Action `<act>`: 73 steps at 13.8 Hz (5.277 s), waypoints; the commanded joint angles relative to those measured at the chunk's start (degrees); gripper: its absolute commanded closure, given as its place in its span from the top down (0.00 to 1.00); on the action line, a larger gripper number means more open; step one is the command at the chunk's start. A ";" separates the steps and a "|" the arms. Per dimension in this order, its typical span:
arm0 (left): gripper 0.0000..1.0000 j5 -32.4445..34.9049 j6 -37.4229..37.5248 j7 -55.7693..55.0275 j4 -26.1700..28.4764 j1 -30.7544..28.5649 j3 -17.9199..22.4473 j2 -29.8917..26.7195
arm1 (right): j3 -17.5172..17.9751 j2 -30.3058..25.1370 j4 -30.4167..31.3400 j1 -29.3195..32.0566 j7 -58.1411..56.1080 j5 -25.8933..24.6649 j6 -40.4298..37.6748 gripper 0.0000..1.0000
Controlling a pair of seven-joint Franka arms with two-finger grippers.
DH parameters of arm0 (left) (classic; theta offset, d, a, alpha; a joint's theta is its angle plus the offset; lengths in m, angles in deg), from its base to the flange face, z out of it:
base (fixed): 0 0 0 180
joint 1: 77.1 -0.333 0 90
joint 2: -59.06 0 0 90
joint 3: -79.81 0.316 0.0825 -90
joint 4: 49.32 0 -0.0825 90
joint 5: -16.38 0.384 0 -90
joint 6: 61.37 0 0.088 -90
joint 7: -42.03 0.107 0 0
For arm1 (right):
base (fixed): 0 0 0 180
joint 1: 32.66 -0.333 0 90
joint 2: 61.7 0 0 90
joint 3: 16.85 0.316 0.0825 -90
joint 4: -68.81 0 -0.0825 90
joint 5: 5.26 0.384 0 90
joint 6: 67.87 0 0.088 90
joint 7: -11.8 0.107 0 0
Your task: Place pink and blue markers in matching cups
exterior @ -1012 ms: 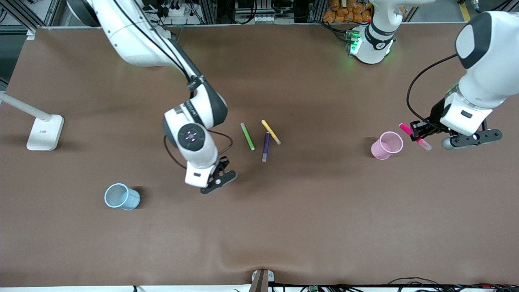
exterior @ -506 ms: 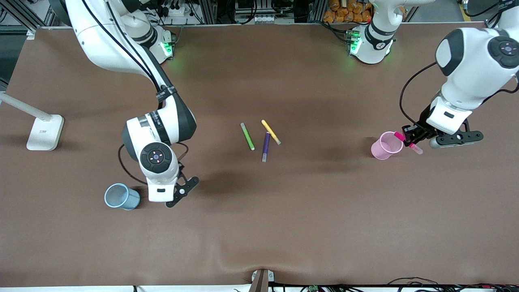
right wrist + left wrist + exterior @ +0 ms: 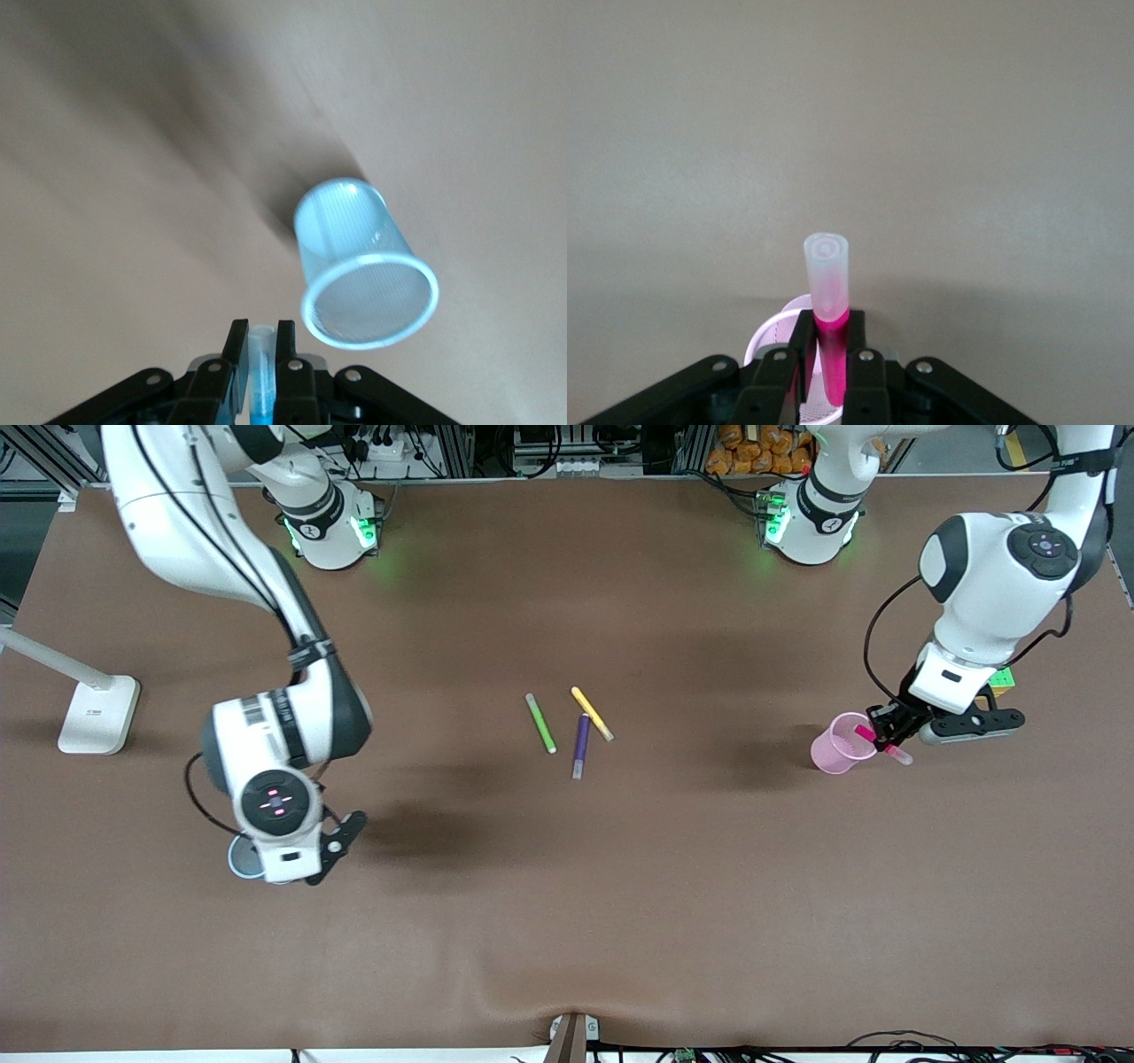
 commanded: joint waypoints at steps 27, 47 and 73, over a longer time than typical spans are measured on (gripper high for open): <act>1.00 1.12 -6.70 0.90 2.07 -3.44 -0.47 5.75 | 1.17 4.83 0.45 3.93 -2.57 -10.45 13.65 0.47; 1.00 0.95 54.48 1.77 -38.01 -3.53 -1.79 1.62 | 2.22 -13.35 -5.62 6.21 18.55 6.68 -4.52 1.00; 1.00 -0.89 60.92 7.58 -43.12 -5.99 -2.14 -3.22 | -2.17 -40.09 12.75 12.80 38.91 23.56 -9.46 1.00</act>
